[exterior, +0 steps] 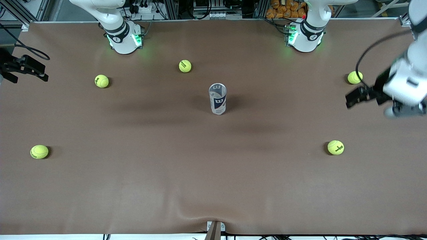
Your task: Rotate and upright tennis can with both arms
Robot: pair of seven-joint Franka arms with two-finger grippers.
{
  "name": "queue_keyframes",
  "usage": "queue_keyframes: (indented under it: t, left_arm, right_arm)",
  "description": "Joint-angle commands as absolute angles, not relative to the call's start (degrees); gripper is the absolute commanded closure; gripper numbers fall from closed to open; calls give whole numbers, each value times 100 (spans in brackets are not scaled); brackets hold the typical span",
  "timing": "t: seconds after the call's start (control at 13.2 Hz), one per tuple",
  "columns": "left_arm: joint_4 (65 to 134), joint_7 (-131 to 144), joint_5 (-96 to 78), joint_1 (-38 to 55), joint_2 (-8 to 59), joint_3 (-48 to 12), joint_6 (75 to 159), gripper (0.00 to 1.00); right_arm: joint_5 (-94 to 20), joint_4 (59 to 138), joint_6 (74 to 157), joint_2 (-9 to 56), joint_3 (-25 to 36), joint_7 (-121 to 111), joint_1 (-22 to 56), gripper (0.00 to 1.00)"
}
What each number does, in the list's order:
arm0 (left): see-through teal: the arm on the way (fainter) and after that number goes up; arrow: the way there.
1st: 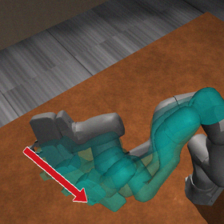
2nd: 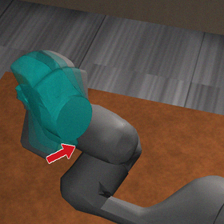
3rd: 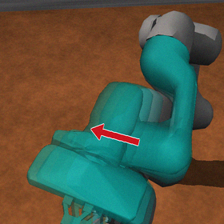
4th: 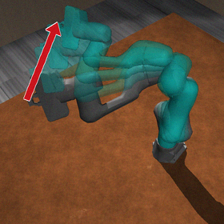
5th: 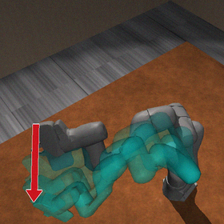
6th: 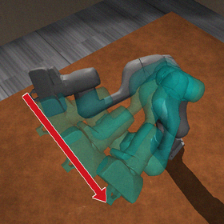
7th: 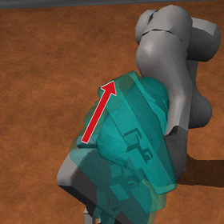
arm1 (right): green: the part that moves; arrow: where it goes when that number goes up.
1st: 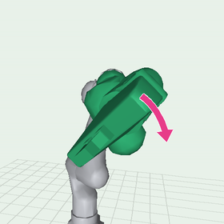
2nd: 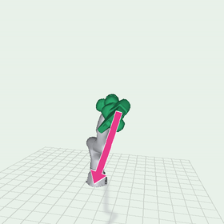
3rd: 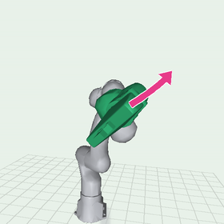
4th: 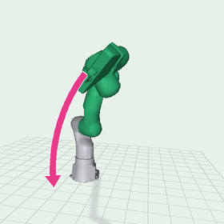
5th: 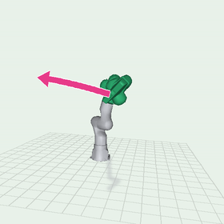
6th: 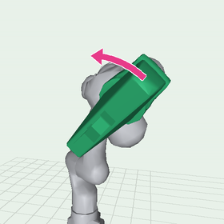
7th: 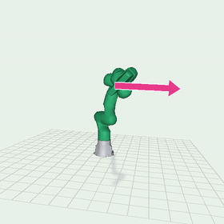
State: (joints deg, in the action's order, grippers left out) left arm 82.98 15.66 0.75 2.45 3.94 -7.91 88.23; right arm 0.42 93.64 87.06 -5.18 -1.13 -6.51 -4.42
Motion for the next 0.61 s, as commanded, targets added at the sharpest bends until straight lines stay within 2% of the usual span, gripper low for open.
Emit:
queue_keyframes:
  t: [0.0,0.3,0.53]
  left_arm:
    - [9578,1512,-123,132,-737,-748,9096,0]
    - [9528,1049,-71,141,-730,-318,9149,0]
    - [9080,729,113,202,-405,-88,9237,0]
  right_arm:
    - [62,9457,8684,-668,-114,-712,-369,0]
    - [62,9457,8710,-668,-114,-721,-352,0]
    - [62,9457,8701,-668,-114,-712,-352,0]
